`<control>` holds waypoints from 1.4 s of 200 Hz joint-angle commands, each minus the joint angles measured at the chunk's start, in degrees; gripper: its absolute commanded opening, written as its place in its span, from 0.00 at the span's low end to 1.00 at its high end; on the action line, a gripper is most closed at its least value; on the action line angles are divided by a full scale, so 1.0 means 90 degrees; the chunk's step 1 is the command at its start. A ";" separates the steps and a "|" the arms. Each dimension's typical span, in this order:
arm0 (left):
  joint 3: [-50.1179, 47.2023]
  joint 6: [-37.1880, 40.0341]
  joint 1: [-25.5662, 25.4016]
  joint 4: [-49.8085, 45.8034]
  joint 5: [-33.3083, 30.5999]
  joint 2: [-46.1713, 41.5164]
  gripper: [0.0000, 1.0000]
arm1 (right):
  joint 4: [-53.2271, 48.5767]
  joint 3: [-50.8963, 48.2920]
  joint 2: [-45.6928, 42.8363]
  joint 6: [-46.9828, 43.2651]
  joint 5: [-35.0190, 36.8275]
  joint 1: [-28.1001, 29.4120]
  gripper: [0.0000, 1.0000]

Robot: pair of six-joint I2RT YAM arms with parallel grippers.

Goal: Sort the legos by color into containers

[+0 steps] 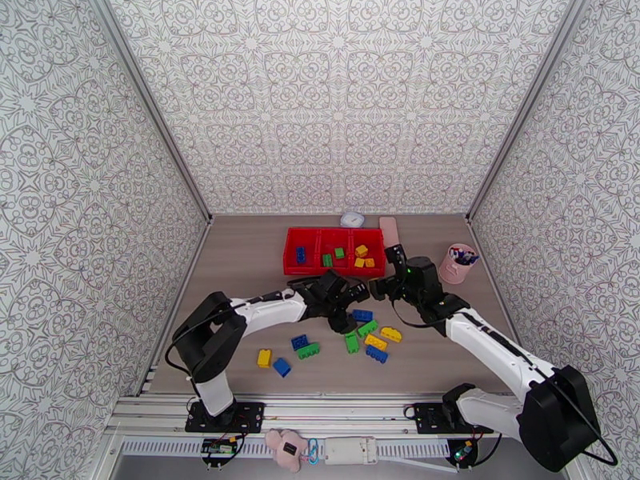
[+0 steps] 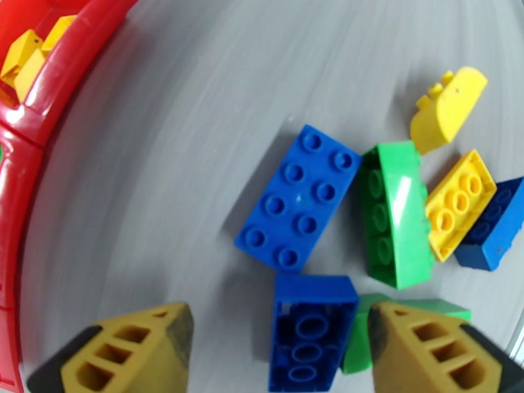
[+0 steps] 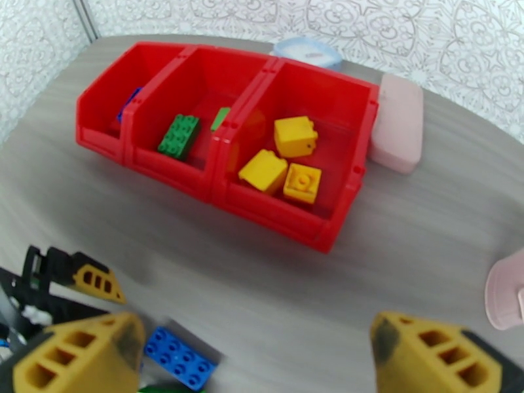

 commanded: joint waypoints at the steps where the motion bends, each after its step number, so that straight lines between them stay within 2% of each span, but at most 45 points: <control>1: 0.0363 -0.0059 -0.0038 -0.0258 0.0392 0.0267 0.73 | -0.0009 -0.0098 0.0009 0.0065 0.0096 0.0023 0.95; 24: 0.0482 -0.0005 0.0003 -0.0467 0.0393 0.0444 0.71 | 0.0031 -0.0138 0.0000 0.0056 0.0115 0.0017 0.95; 34: 0.0487 -0.0009 0.0041 -0.0558 0.0353 0.0484 0.67 | 0.0034 -0.0153 0.0008 0.0051 0.0128 0.0008 0.95; 65: 0.0449 -0.0254 0.0260 -0.0970 0.0181 0.0367 0.63 | 0.0066 -0.0170 0.0054 0.0038 0.0128 -0.0018 0.95; 87: 0.0148 -0.0553 0.0409 -0.0955 -0.0122 0.0099 0.57 | 0.0164 -0.0167 0.0157 0.0059 0.0087 -0.0026 0.95; 108: -0.0123 -0.0789 0.0467 -0.0805 -0.0101 -0.0172 0.47 | 0.0237 -0.0114 0.0292 0.0080 -0.0017 -0.0023 0.95; 134: -0.0325 -0.1041 0.0525 -0.0578 -0.0182 -0.0324 0.42 | 0.0277 -0.0014 0.0409 0.0081 -0.0105 -0.0023 0.95; 148: -0.0357 -0.1183 0.0574 -0.0517 -0.0246 -0.0311 0.42 | 0.0261 0.0027 0.0420 0.0060 -0.0133 -0.0023 0.95; 178: -0.0323 -0.1214 0.0565 -0.0614 -0.0257 -0.0261 0.54 | 0.0182 0.0049 0.0371 0.0024 -0.0101 -0.0031 0.95; 215: -0.0154 -0.0946 0.0496 -0.0966 -0.0267 -0.0033 0.63 | 0.0224 0.0045 0.0410 0.0061 -0.0136 -0.0027 0.95; 254: 0.0054 -0.0873 0.0482 -0.1108 -0.0172 0.0237 0.61 | 0.0266 0.0092 0.0483 0.0044 -0.0166 -0.0023 0.95; 280: 0.0137 -0.0847 0.0496 -0.1121 -0.0201 0.0347 0.53 | 0.0229 0.0132 0.0508 0.0023 -0.0171 -0.0023 0.95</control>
